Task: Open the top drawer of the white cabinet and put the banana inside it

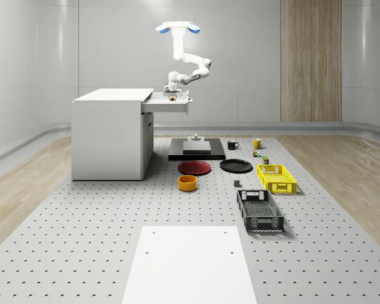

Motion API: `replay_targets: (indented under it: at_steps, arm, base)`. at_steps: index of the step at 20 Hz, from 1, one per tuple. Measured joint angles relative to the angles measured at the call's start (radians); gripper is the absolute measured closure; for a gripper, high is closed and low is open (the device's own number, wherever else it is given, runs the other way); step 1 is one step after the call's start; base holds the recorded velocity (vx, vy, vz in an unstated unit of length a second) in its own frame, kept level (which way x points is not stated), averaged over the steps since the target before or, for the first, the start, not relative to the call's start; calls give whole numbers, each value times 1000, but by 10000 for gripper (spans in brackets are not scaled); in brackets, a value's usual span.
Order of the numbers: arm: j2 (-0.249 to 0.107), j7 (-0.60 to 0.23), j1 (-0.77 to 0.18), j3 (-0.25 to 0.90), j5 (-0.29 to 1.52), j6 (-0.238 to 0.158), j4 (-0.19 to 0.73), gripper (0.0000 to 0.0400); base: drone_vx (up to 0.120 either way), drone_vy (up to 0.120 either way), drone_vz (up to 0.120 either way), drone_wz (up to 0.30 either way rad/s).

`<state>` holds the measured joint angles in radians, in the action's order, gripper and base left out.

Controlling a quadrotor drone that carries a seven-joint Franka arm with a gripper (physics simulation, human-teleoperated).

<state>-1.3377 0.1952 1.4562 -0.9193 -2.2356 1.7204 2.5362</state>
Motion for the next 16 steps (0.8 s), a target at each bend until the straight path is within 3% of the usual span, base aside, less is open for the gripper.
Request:
replay_targets:
  at_steps: [3,6,10,16]
  arm:
    - [8,-1,0,4,-9,-4,-4,100]
    - [10,-1,-6,-4,-6,-17,6,47]
    - [10,-2,-16,-25,10,-40,28,17]
    - [13,-4,-25,-39,19,-58,42,4]
  base:
    - [0,0,0,0]
    - [0,0,0,0]
    - [0,0,0,0]
    - [0,0,0,0]
